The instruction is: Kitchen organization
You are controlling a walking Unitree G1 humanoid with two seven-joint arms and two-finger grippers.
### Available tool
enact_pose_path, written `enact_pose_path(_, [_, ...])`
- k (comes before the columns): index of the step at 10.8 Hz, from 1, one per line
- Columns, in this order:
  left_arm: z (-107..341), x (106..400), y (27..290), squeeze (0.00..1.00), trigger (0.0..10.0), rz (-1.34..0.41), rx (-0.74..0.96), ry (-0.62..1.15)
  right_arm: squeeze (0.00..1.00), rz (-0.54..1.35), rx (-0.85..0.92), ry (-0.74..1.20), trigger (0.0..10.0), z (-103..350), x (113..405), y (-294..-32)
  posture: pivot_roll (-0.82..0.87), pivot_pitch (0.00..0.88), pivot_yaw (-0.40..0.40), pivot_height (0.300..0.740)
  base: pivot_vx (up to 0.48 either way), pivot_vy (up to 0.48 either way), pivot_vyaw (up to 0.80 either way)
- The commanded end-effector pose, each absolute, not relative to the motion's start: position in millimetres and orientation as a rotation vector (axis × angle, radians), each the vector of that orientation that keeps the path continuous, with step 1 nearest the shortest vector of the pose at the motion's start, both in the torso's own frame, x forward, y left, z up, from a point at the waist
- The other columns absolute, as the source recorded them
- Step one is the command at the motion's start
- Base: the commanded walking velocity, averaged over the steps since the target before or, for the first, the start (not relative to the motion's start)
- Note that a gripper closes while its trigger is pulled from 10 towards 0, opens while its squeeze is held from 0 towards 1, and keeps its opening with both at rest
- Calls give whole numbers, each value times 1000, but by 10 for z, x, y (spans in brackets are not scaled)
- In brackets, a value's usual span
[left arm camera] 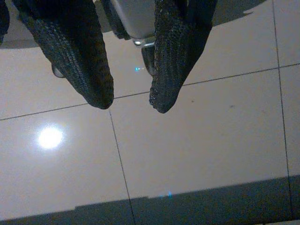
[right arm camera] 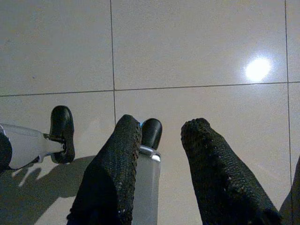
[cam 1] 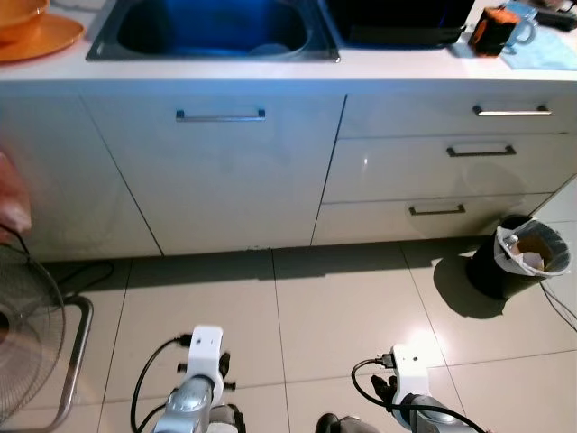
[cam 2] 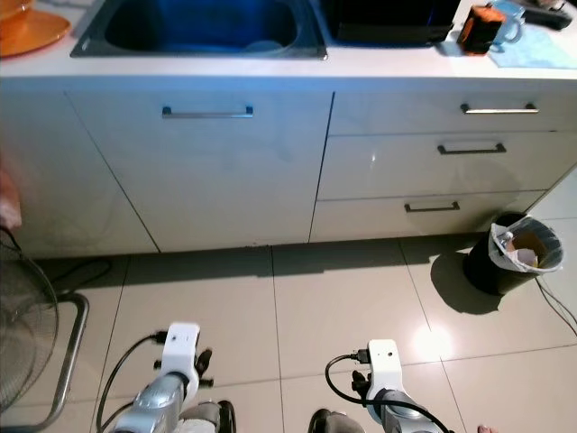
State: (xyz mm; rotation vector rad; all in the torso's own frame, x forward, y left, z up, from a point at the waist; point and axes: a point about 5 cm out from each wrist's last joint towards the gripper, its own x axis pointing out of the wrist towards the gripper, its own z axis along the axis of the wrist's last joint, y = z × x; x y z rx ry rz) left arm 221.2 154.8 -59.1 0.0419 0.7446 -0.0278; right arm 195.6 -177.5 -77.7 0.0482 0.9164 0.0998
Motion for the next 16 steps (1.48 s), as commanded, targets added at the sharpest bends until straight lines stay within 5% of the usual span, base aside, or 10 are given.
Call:
enact_pose_path(1, [-629, 2150, 1527, 0, 10000, -21, 39, 769, 0, 85, 54, 941, 10000, -801, 1909, -1809, 64, 210, -50, 723, 0, 0, 0])
enact_pose_path(7, [-565, 2179, 1255, 0, 10000, -34, 23, 761, 0, 87, 43, 940, 10000, -779, 1940, -1866, 56, 269, -83, 723, 0, 0, 0])
enact_pose_path(10, [-809, 1891, 1584, 0, 10000, -13, 32, 887, 0, 90, 40, 939, 10000, -772, 1952, -1872, 55, 262, -86, 723, 0, 0, 0])
enact_pose_path(11, [-737, 1992, 1458, 0, 10000, -27, 31, 849, 0, 81, 46, 938, 10000, -771, 1955, -1872, 47, 238, -79, 723, 0, 0, 0])
enact_pose_path(13, [96, 2454, 1003, 0, 10000, -58, 16, 697, 0, 75, 53, 932, 10000, -766, 1969, -1859, 51, 189, -63, 723, 0, 0, 0])
enact_pose_path(16, [1062, 3598, 970, 0, 10000, -68, 21, 699, 0, 80, 72, 911, 10000, -749, 2017, -1776, 62, 134, -44, 723, 0, 0, 0])
